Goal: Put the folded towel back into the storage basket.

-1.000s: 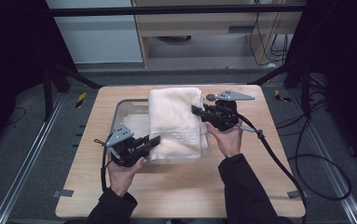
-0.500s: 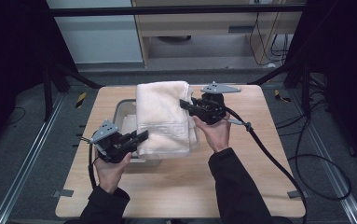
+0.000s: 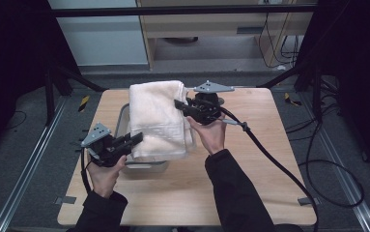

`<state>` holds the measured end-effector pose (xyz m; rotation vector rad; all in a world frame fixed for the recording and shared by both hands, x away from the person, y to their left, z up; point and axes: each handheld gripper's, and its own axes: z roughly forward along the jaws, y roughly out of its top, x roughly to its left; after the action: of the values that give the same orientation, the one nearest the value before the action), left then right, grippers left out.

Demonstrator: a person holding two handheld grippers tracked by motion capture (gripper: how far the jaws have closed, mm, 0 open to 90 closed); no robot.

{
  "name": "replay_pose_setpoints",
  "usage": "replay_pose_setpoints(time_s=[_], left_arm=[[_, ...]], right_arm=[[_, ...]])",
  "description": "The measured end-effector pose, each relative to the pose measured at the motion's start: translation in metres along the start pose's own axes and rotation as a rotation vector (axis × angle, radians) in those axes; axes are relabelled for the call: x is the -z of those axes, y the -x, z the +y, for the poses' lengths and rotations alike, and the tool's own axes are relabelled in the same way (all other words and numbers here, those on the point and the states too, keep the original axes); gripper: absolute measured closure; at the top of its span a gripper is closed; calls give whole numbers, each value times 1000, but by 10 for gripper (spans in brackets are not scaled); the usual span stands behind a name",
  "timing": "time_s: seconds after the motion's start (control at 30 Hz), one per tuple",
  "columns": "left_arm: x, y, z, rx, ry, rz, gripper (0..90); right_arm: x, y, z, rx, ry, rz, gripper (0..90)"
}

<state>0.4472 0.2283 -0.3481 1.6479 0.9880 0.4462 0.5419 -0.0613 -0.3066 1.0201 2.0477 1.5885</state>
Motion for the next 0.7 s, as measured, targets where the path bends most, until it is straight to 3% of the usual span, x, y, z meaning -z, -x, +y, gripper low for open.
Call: replay_pose_setpoints(time_s=[0.7], left_arm=[[22, -35, 1, 24, 3, 77, 750]], right_arm=[[-42, -24, 9, 8, -8, 24, 707]])
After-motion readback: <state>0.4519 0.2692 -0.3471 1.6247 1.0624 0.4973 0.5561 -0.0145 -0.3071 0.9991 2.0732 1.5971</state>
